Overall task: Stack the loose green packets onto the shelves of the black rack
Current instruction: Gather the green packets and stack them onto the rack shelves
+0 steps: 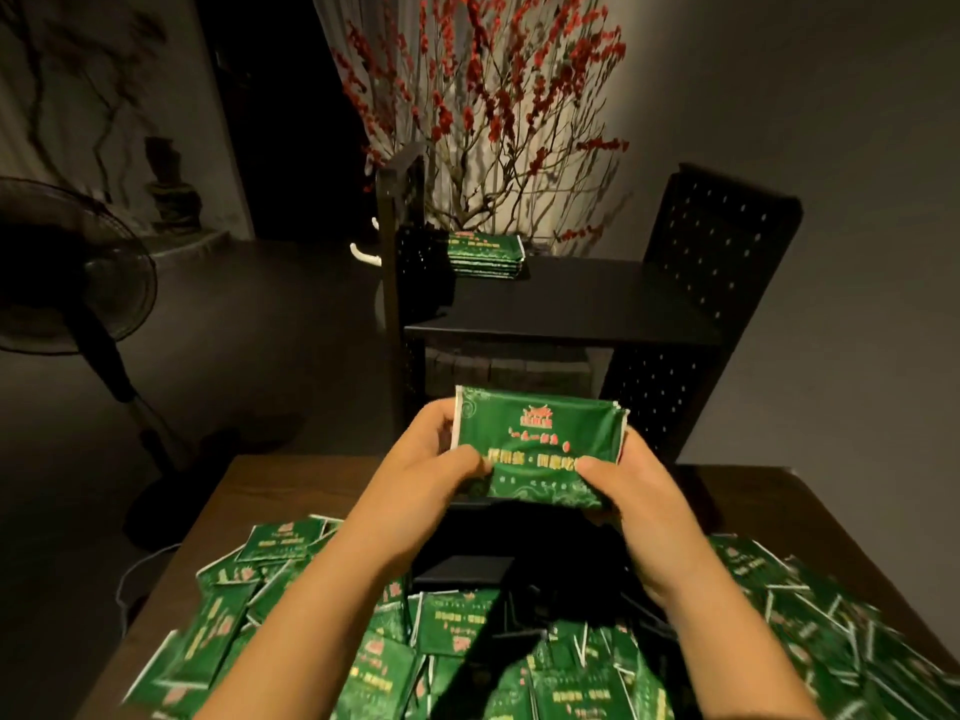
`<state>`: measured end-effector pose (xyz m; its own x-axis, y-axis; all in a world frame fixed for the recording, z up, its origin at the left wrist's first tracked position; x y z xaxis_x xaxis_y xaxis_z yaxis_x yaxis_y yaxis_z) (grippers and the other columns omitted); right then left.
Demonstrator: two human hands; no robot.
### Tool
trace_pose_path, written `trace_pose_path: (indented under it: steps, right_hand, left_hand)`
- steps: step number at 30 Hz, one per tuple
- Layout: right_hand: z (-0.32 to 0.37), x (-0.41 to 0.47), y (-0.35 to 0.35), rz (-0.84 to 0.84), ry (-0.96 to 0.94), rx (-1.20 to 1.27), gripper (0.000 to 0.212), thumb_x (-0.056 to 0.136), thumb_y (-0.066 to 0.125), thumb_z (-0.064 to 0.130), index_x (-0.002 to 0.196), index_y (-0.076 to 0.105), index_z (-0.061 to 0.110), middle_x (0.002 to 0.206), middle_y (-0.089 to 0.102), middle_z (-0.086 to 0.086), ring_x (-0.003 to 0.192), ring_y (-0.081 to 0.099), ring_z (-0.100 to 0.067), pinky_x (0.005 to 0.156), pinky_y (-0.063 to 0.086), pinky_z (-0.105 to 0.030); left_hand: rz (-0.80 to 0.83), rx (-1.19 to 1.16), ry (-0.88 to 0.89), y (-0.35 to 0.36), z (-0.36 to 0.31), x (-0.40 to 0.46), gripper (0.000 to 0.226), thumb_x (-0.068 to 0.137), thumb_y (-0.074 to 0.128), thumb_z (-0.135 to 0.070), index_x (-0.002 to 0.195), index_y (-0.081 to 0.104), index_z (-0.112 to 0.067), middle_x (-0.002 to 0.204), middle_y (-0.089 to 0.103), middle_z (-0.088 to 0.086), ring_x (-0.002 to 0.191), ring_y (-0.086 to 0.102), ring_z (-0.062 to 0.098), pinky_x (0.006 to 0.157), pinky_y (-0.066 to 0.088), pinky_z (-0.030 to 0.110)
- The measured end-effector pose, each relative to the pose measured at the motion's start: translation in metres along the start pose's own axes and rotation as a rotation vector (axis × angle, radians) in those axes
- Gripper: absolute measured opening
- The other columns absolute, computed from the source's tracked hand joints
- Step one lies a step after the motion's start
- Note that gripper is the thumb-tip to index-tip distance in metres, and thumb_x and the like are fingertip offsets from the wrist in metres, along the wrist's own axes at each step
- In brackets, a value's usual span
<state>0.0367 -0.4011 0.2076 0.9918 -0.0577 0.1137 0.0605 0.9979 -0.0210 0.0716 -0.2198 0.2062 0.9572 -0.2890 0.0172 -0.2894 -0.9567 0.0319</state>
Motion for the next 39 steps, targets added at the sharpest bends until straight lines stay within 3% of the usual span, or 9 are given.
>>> trace_pose_path:
  steps: [5,10,14,17,20,24,28,33,39]
  right_hand:
    - [-0.118,-0.018,-0.015,0.028,0.384,-0.013,0.049,0.085,0.067,0.036,0.132,0.056,0.027,0.131,0.063,0.003,0.121,0.058,-0.020,0.099,0.046,-0.045]
    - [-0.208,-0.026,-0.014,0.013,0.724,0.038,0.105,0.056,0.085,0.058,0.142,0.043,0.013,0.141,0.050,-0.001,0.107,0.056,-0.017,0.066,0.049,-0.025]
    - [-0.245,-0.031,-0.009,-0.011,0.864,0.110,0.060,0.072,0.084,0.033,0.116,0.048,0.013,0.100,0.050,-0.002,0.065,0.047,-0.013,0.046,0.043,-0.023]
    - [-0.256,-0.028,-0.001,-0.024,0.909,0.129,0.028,0.088,0.069,0.016,0.107,0.049,0.014,0.095,0.048,-0.003,0.064,0.043,-0.014,0.049,0.043,-0.024]
    - [-0.262,-0.013,0.004,-0.103,0.927,0.031,0.034,0.093,0.062,0.010,0.124,0.048,0.009,0.109,0.051,-0.011,0.077,0.050,-0.019,0.060,0.049,-0.028]
    - [-0.267,0.012,0.010,-0.199,0.932,-0.039,0.028,0.094,0.060,0.014,0.119,0.047,0.011,0.104,0.050,-0.006,0.098,0.058,-0.025,0.061,0.050,-0.029]
    - [-0.270,0.036,0.017,-0.190,0.919,-0.169,0.037,0.096,0.055,0.021,0.130,0.049,0.008,0.103,0.054,-0.006,0.092,0.057,-0.019,0.072,0.054,-0.032]
    - [-0.277,0.055,0.031,-0.139,0.861,-0.284,0.045,0.097,0.056,0.017,0.137,0.046,-0.001,0.097,0.055,-0.010,0.077,0.052,-0.018,0.075,0.051,-0.031]
    - [-0.283,0.062,0.038,-0.152,0.823,-0.372,0.044,0.099,0.056,0.017,0.137,0.047,-0.004,0.134,0.054,-0.019,0.095,0.062,-0.029,0.088,0.057,-0.042]
  left_hand:
    - [0.021,-0.113,-0.321,-0.007,0.102,-0.019,0.022,0.073,0.077,-0.018,0.092,0.066,-0.013,0.099,0.069,0.012,0.091,0.064,0.028,0.086,0.055,0.042]
    - [-0.114,-0.206,-0.590,-0.003,0.172,-0.030,0.010,0.088,0.065,-0.003,0.084,0.058,-0.009,0.078,0.062,0.004,0.066,0.057,0.013,0.062,0.051,0.024]
    - [-0.169,-0.129,-0.687,-0.008,0.206,-0.025,0.007,0.091,0.062,-0.005,0.097,0.058,-0.004,0.085,0.062,0.008,0.073,0.060,0.018,0.066,0.055,0.024]
    - [-0.181,-0.026,-0.726,-0.015,0.226,-0.015,0.008,0.091,0.061,-0.011,0.093,0.053,-0.010,0.085,0.053,0.007,0.073,0.054,0.018,0.068,0.053,0.027]
    - [-0.151,0.022,-0.743,-0.015,0.238,-0.004,0.005,0.095,0.057,-0.013,0.098,0.055,-0.011,0.080,0.056,0.003,0.065,0.056,0.014,0.058,0.051,0.022]
    - [-0.272,-0.274,-0.813,-0.018,0.252,0.008,0.025,0.092,0.063,-0.003,0.113,0.057,0.008,0.091,0.061,0.019,0.080,0.063,0.027,0.071,0.059,0.032]
    - [-0.399,-0.563,-0.840,-0.024,0.262,0.011,0.009,0.093,0.052,0.008,0.097,0.059,0.011,0.096,0.061,0.027,0.083,0.064,0.028,0.072,0.059,0.033]
    - [-0.461,-0.510,-0.869,-0.028,0.275,0.011,0.010,0.093,0.049,0.011,0.093,0.059,0.009,0.106,0.058,0.030,0.095,0.064,0.032,0.066,0.058,0.032]
    - [-0.419,-0.489,-0.891,-0.024,0.283,0.016,0.016,0.096,0.042,0.009,0.100,0.058,0.012,0.114,0.056,0.036,0.086,0.065,0.032,0.051,0.059,0.027]
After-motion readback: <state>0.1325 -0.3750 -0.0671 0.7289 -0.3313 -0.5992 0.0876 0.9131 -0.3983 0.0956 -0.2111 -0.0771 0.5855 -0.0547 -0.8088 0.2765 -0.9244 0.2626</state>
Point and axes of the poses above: each hand's wrist, its own x-axis towards the middle knuckle, its own y-axis out of the palm, z = x × y, the point moved 5 cm from there along x, towards the middle knuckle
